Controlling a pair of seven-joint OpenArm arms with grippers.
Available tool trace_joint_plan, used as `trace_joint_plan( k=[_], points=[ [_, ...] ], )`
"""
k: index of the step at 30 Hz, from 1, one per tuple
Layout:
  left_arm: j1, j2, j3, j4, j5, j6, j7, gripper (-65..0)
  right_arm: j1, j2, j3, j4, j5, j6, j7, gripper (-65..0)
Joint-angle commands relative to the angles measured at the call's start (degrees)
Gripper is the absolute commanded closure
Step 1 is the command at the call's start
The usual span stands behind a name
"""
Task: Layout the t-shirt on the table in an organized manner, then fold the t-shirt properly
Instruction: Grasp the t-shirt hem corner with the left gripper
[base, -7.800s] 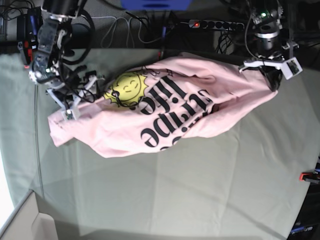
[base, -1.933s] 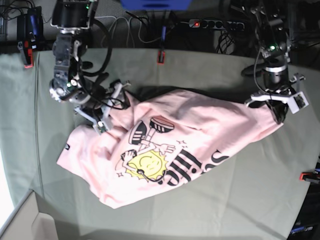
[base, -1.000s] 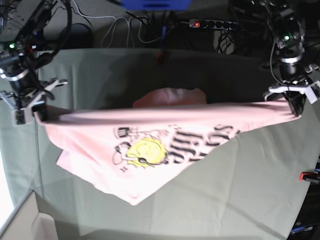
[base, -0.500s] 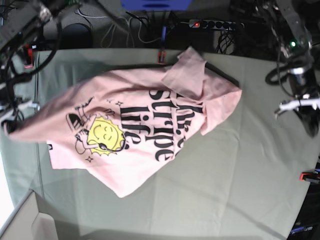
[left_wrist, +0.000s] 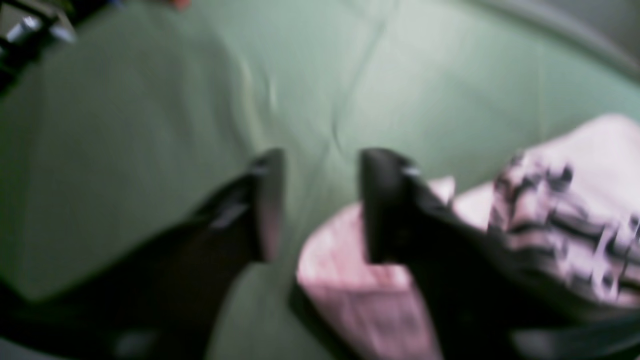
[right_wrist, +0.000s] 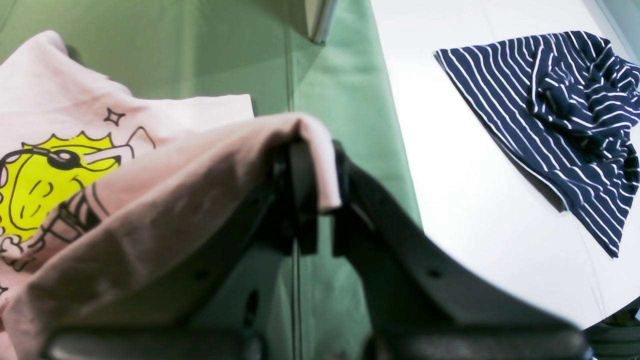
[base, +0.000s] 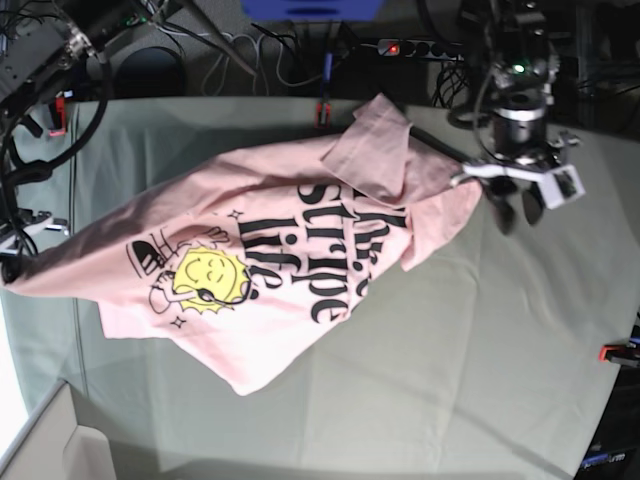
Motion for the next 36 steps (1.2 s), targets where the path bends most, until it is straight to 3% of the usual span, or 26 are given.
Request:
trace_joint_plan(
  k=[1,4,7,22,36],
  points=[
    [0.1,0.0,0.6,-0.3,-0.1,0.0,-1.4,-31.5,0.5,0.3,-0.1,0.7,1.1,-0.2,1.8,0.0],
    [0.1,0.1,3.0,-4.3,-0.1,-0.3,-1.4,-40.9,0.5,0.3,-0.1,-0.8,1.1,-0.2,1.8,0.0],
    [-0.4,0.2,4.4,-8.4,-0.1,-0.3,-1.4,-44.8,0.1,0.4,-0.1,-1.8,1.1,-0.2,1.8,0.0],
    [2.6,-0.2,3.7,-10.9,-0.1,-0.3,-1.6,-45.1,-2.3,0.5,-2.8,-1.9,1.1,-0.2,1.8,0.0],
    [-5.9,0.3,2.7,-19.6,-0.1,-0.4,-1.5,-44.6,-2.5,0.7,-2.5,-5.1,1.1,-0.2,1.8,0.0]
  ],
)
